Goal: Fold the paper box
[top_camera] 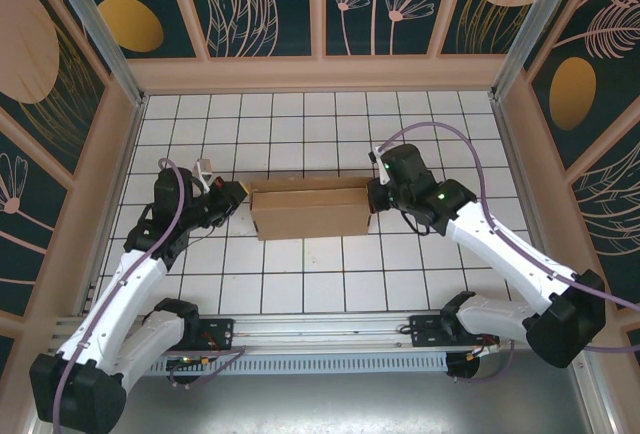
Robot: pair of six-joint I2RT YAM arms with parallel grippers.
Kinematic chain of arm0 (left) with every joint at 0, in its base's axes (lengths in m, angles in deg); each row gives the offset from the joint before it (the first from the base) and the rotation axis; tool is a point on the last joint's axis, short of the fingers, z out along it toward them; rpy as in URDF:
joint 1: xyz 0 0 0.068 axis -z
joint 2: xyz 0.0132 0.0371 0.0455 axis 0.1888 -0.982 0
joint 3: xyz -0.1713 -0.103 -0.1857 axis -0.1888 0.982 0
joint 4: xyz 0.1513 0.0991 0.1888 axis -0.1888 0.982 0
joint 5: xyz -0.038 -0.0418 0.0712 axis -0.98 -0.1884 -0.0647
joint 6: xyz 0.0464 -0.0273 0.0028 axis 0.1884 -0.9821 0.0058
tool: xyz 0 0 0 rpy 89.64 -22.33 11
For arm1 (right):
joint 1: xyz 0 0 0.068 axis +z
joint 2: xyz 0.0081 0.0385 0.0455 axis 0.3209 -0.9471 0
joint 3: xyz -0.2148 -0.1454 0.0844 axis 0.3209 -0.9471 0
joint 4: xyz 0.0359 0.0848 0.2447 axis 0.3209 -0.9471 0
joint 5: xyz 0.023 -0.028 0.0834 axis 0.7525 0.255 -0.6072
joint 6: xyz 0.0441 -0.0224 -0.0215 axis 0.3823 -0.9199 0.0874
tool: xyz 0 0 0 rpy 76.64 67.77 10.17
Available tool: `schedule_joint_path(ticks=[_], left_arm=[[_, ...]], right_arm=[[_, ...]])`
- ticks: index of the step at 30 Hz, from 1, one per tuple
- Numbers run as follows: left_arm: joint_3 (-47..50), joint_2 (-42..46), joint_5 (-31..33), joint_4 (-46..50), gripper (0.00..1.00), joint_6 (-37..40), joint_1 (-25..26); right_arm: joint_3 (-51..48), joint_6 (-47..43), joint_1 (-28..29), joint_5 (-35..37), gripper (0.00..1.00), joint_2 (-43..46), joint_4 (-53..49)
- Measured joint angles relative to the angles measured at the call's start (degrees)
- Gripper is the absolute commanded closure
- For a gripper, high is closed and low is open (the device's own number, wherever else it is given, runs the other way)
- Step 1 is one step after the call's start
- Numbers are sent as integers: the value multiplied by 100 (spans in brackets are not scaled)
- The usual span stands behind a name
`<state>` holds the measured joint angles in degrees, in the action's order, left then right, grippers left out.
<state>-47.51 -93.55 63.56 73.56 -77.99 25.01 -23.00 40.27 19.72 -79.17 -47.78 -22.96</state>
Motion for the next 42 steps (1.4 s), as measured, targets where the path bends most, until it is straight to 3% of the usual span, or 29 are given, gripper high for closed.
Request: schedule_joint_path(ticks=[18, 28, 42], left_arm=[[-280, -9, -153, 365, 100, 20, 0], [498, 323, -83, -35, 100, 20, 2], [638, 483, 428, 83, 100, 409, 9]], right_arm=[[103, -4, 37, -2, 100, 44, -219], [-81, -4, 122, -4, 100, 146, -192], [-525, 262, 166, -179, 100, 391, 267]])
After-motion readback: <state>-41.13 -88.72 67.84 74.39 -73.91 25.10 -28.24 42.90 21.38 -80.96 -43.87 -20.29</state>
